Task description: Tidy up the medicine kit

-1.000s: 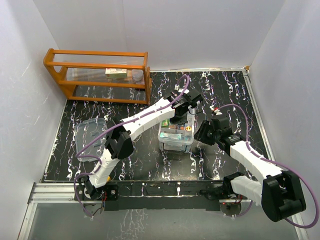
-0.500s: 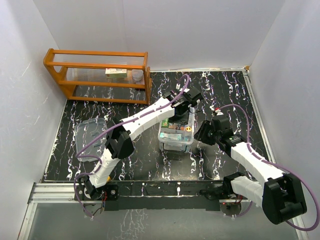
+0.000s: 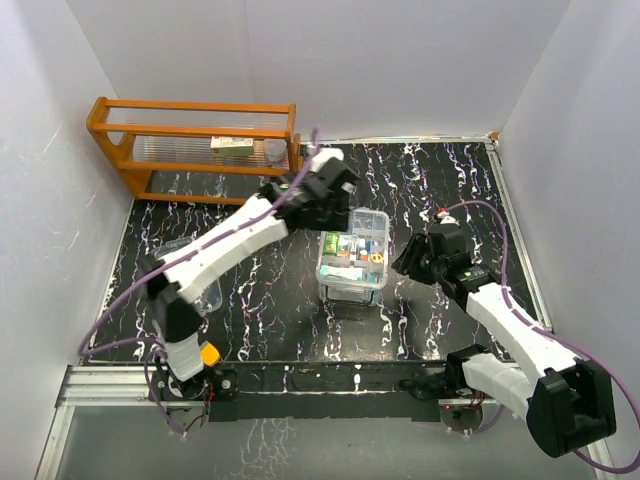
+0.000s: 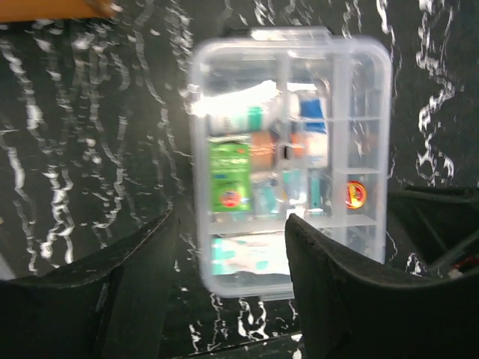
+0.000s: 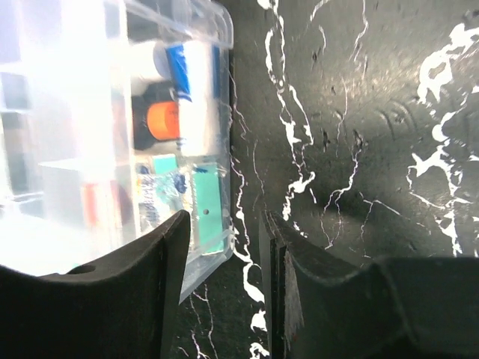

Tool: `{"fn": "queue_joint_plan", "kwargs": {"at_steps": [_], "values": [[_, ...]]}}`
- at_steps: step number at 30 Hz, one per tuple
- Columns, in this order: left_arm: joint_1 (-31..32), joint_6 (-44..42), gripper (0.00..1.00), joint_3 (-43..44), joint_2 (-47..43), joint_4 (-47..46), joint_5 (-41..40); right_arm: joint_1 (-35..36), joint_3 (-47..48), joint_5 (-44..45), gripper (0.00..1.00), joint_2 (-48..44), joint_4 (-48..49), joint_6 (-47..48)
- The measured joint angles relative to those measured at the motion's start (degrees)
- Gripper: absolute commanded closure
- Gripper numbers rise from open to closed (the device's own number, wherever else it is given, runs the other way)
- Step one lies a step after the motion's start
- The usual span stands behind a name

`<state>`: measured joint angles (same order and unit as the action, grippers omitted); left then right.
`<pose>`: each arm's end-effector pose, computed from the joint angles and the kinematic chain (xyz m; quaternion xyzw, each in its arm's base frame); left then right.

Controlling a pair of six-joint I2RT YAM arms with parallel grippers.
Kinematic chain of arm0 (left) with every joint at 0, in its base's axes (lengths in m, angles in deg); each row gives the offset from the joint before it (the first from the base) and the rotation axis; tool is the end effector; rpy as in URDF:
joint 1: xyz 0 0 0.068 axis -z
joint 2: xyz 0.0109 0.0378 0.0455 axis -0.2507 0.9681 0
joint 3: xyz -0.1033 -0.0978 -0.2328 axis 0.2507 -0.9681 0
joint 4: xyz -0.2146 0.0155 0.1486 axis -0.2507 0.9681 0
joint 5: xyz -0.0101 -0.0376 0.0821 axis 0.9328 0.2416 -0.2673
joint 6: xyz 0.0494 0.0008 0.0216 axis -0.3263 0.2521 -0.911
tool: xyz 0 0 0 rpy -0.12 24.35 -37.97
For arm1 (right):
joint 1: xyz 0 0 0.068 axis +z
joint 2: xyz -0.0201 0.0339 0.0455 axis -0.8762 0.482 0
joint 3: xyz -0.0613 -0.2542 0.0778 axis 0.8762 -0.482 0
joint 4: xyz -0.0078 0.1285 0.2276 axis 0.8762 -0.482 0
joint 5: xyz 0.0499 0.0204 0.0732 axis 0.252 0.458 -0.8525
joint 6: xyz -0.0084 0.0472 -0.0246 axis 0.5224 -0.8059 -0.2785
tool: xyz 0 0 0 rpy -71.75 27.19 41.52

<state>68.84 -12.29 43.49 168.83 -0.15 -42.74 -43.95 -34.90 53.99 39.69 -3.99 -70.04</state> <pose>0.2471 -0.3196 0.3639 0.0659 0.9219 -0.1019 0.3680 0.1889 0.0611 0.2099 0.1386 0.9198 0.1911 0.3134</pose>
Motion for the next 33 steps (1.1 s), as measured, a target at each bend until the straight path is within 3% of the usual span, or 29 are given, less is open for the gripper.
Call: {"fn": "queue_joint_plan", "kwargs": {"at_steps": [7, 13, 17, 21, 27, 33], "values": [[-11.8, -2.7, 0.31, -23.5, -21.9, -12.2, -4.2, 0.0, 6.8, 3.9, 0.57, -2.3, -3.5, 0.8], [-19.5, -2.4, 0.29, -45.9, -34.9, -17.8, -6.9, 0.0, 13.3, 4.3, 0.57, -0.4, -4.1, 1.7], [-25.5, -0.3, 0.45, -56.1, -35.2, -20.1, -4.7, 0.0, 15.5, 3.8, 0.57, 1.0, -4.0, 1.8], [-31.7, 2.6, 0.57, -60.5, -30.6, -20.8, -1.5, 0.0, 16.2, 3.2, 0.58, 2.1, -4.0, 1.8], [-35.6, 4.3, 0.65, -61.8, -22.6, -23.5, 0.9, 0.0, 16.2, 2.8, 0.58, 2.1, -4.0, 1.8], [-37.4, 4.6, 0.64, -63.8, -21.1, -25.3, 1.7, 0.0, 16.2, 2.8, 0.58, 1.0, -4.1, 1.8]]}}
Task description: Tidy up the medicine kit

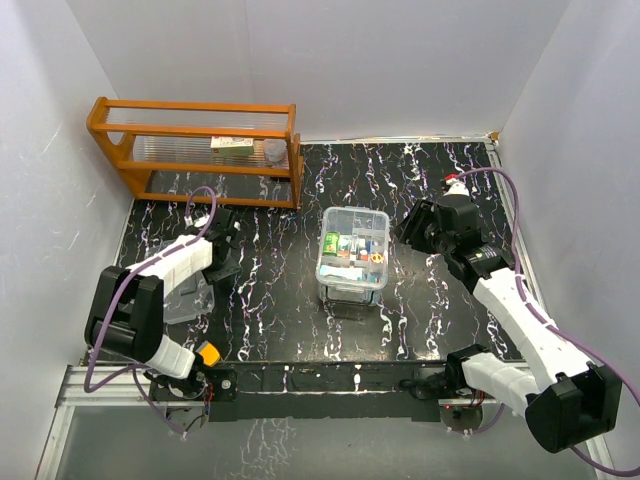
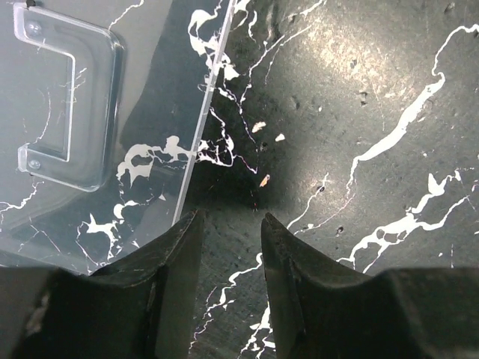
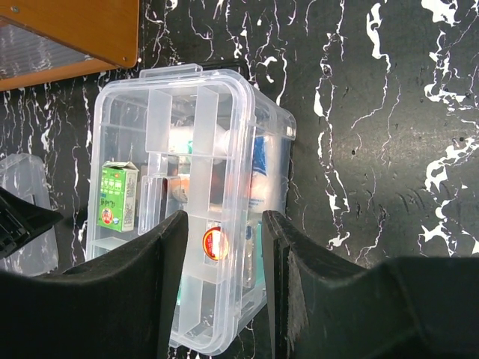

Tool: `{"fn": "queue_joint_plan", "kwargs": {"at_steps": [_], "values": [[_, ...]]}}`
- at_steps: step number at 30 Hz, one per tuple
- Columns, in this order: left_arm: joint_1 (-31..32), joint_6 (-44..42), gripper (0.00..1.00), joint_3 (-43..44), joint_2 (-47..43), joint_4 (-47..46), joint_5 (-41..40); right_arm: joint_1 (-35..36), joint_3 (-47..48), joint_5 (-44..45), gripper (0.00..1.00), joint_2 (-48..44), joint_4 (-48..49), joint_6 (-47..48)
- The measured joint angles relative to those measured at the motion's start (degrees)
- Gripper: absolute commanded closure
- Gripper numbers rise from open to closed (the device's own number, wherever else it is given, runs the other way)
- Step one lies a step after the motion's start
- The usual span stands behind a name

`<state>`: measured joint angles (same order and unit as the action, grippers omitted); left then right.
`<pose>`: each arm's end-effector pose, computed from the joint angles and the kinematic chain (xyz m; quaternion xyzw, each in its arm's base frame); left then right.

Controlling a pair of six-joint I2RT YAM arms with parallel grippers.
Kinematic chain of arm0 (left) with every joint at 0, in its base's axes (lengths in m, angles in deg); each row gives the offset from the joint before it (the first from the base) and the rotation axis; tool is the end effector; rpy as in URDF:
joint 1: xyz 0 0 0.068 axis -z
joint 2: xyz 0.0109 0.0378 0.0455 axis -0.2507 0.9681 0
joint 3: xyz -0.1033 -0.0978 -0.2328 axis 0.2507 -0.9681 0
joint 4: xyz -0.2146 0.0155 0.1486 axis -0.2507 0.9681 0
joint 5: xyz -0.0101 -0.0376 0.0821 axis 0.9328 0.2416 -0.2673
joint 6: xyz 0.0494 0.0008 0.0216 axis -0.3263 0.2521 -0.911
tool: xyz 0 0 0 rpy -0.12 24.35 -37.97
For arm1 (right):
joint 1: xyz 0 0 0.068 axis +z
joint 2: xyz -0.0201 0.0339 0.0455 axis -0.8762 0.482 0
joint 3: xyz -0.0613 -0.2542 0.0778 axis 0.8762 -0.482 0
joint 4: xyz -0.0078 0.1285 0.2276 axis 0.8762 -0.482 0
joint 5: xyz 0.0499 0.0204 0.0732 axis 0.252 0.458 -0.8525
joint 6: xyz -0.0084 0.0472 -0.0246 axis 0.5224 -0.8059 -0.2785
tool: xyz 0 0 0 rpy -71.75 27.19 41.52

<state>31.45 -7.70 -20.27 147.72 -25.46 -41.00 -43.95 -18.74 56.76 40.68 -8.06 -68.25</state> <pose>0.2634 -0.0662 0.1746 -0.2458 0.9325 0.0707 0.2550 0.2094 0.0657 0.2947 0.1264 0.8818 0.2039 0.4060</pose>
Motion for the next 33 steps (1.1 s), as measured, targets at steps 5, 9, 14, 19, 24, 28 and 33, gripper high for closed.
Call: {"fn": "queue_joint_plan", "kwargs": {"at_steps": [5, 9, 14, 19, 24, 28, 33], "values": [[-0.4, -0.5, 0.64, 0.0, -1.1, -0.2, 0.9, 0.0, 0.0, 0.0, 0.58, -0.9, 0.0, 0.0], [-0.4, -1.3, 0.39, 0.1, -6.1, 0.2, 0.7, 0.0, -0.1, 0.0, 0.58, -0.9, 0.0, -0.1], [-0.8, -1.0, 0.42, 0.9, -9.5, 0.8, -4.6, 0.0, -0.2, -0.4, 0.58, -0.9, 0.0, -0.4], [-2.3, -1.0, 0.64, -0.2, -7.2, -0.9, -5.6, 0.0, -0.2, -0.4, 0.58, -0.9, 0.0, -0.5], [-3.5, -1.0, 0.71, -2.8, -4.4, -2.8, -4.6, 0.0, -0.2, -0.4, 0.59, -1.2, 0.0, -0.5], [-4.2, -1.2, 0.88, -5.2, -3.7, -4.9, -3.3, 0.0, -0.2, -0.4, 0.59, -1.2, 0.0, -0.5], [-4.5, -2.3, 1.0, -6.5, -3.7, -7.3, -1.3, 0.0, -0.3, -0.2, 0.59, -1.2, 0.0, -0.6]]}}
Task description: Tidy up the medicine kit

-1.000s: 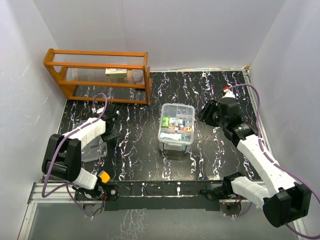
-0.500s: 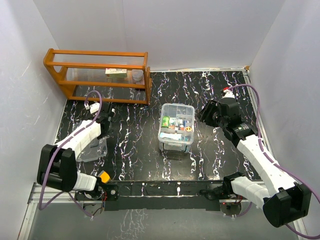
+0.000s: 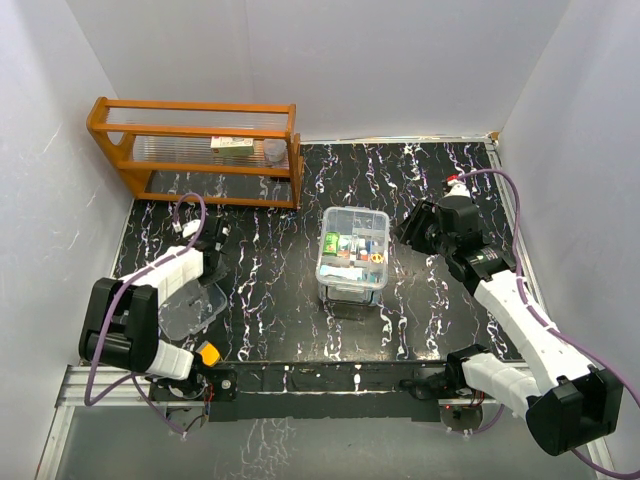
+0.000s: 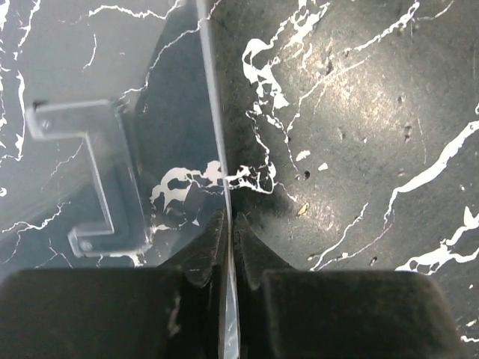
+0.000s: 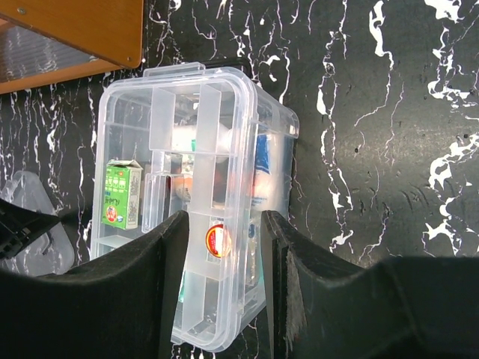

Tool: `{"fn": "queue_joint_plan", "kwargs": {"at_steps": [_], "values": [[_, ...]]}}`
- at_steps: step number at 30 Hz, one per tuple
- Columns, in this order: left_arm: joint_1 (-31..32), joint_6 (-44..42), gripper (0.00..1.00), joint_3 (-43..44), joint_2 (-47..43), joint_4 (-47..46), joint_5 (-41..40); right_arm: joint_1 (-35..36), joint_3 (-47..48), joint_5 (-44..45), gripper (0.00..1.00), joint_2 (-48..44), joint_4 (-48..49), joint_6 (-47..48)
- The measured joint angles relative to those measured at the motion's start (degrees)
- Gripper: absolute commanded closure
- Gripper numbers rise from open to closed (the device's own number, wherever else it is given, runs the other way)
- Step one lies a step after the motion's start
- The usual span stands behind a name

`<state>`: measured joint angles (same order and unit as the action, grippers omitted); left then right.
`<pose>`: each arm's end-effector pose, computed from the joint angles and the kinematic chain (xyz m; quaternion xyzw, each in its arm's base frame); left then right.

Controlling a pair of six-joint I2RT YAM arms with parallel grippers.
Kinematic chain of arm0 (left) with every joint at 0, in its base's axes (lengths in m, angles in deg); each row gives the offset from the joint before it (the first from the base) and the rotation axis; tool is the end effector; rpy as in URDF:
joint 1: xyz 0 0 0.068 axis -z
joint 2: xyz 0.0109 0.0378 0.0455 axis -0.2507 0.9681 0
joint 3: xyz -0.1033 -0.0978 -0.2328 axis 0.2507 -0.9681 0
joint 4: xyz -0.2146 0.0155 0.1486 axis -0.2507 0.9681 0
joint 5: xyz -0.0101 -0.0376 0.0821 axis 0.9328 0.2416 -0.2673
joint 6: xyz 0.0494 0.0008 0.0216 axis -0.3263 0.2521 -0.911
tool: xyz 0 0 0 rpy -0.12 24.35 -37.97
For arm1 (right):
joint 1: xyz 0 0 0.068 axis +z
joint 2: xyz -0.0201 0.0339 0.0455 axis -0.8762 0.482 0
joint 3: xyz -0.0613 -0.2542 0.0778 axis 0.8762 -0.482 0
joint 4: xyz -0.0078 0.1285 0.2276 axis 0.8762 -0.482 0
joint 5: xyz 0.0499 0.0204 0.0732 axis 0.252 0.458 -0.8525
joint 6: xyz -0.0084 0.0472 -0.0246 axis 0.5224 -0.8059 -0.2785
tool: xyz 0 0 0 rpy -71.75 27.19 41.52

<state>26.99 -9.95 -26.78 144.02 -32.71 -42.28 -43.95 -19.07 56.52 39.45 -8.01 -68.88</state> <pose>0.2534 -0.0416 0.1654 -0.2708 0.9155 0.0774 0.2874 0.2054 0.0646 0.2971 0.1297 0.8775 0.2110 0.4106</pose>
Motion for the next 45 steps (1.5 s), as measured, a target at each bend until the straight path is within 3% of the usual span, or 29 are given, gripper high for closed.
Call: {"fn": "queue_joint_plan", "kwargs": {"at_steps": [7, 12, 22, 35, 41, 45], "values": [[0.0, -1.7, 1.0, 1.0, -5.2, 1.5, 2.3, 0.0, -0.9, 0.1, 0.59, 0.0, 0.0, -0.5], [0.0, -4.5, 1.0, 7.2, -8.2, 4.6, 4.8, 0.0, -0.9, 0.3, 0.59, -0.9, 0.0, -1.0], [0.0, -10.4, 1.0, 14.8, -13.6, 13.7, 18.4, 0.0, -0.9, 1.4, 0.59, -1.9, 0.3, -1.7], [0.0, -21.0, 1.0, 11.8, -20.7, 15.0, 54.1, 0.0, -4.0, 0.6, 0.59, -3.8, 3.5, -3.8], [0.0, -21.2, 1.0, 12.5, -23.4, 9.4, 72.3, 0.0, -4.7, -5.1, 0.43, -4.4, 6.9, -3.8], [0.0, -16.5, 1.0, 14.7, -24.8, 2.0, 81.4, 0.0, -4.7, -12.2, 0.35, -4.5, 11.8, -3.1]]}}
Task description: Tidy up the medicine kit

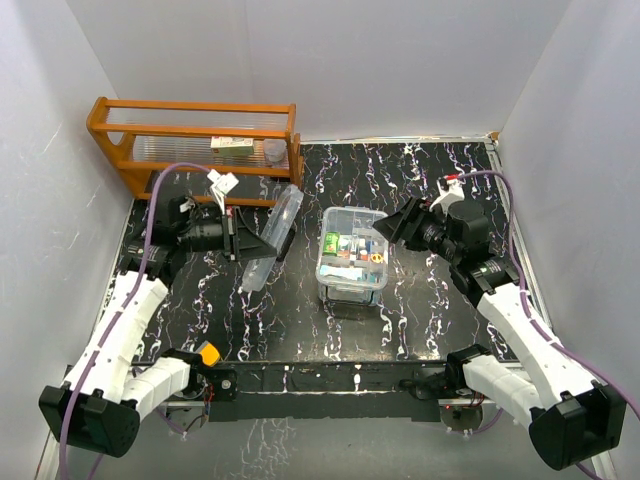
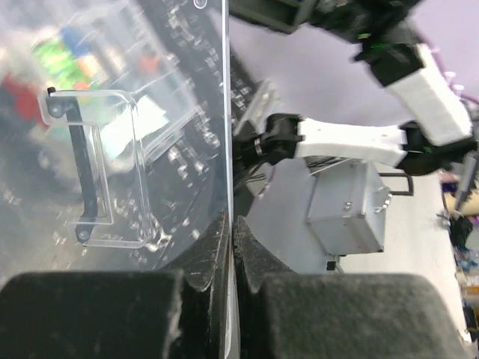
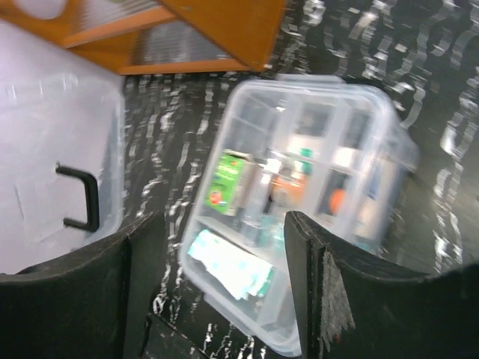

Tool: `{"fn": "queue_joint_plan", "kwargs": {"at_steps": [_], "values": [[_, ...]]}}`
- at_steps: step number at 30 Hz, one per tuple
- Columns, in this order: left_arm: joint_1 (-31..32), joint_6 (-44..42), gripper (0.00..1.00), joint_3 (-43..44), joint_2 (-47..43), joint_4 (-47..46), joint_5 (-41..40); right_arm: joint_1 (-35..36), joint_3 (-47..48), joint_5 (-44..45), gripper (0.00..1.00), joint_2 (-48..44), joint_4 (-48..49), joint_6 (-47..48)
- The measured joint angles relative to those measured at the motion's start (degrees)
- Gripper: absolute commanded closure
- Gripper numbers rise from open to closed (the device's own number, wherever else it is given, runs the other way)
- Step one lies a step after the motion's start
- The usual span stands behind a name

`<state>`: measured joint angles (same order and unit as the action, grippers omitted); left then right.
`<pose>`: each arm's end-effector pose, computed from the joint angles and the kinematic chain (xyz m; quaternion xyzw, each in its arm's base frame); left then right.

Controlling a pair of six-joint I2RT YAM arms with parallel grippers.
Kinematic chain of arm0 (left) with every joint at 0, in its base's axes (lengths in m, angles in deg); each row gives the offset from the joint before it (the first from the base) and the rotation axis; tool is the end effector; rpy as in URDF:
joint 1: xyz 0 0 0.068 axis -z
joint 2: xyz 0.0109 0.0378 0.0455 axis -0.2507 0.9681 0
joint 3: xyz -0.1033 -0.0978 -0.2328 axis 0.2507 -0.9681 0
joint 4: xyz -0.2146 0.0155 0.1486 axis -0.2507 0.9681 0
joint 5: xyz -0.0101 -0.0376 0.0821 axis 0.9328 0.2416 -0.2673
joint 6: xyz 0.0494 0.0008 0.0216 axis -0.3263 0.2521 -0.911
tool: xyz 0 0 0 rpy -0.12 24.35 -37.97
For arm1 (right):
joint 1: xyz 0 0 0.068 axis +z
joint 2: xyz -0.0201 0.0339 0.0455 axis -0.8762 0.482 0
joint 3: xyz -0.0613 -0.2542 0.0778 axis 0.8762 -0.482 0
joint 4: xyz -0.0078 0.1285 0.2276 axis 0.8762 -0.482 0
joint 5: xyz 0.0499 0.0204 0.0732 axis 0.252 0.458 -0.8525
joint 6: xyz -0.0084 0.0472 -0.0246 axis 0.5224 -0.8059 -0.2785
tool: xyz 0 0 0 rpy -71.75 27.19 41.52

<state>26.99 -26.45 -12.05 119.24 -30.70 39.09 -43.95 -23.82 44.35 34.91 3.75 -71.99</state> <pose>0.1958 -0.0742 0.3501 0.1852 0.7628 -0.5345 0.3133 0.1965 0.0697 0.3036 0.0852 0.8285 0.3386 0.4378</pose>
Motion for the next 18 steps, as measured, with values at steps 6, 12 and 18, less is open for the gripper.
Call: {"fn": "queue_joint_plan", "kwargs": {"at_steps": [6, 12, 18], "values": [[0.0, 19.2, 1.0, 0.7, -2.4, -23.7, 7.5, 0.0, 0.0, -13.4, 0.32, -0.3, 12.3, -0.9], [1.7, 38.0, 1.0, 0.8, -0.8, -46.8, 8.0, 2.1, 0.0, -24.0, 0.31, 2.4, 29.7, -6.7], [7.6, 42.9, 1.0, 0.8, 1.8, -54.1, 7.2, 9.3, 1.2, -26.0, 0.32, 8.4, 39.8, -8.6]]}}
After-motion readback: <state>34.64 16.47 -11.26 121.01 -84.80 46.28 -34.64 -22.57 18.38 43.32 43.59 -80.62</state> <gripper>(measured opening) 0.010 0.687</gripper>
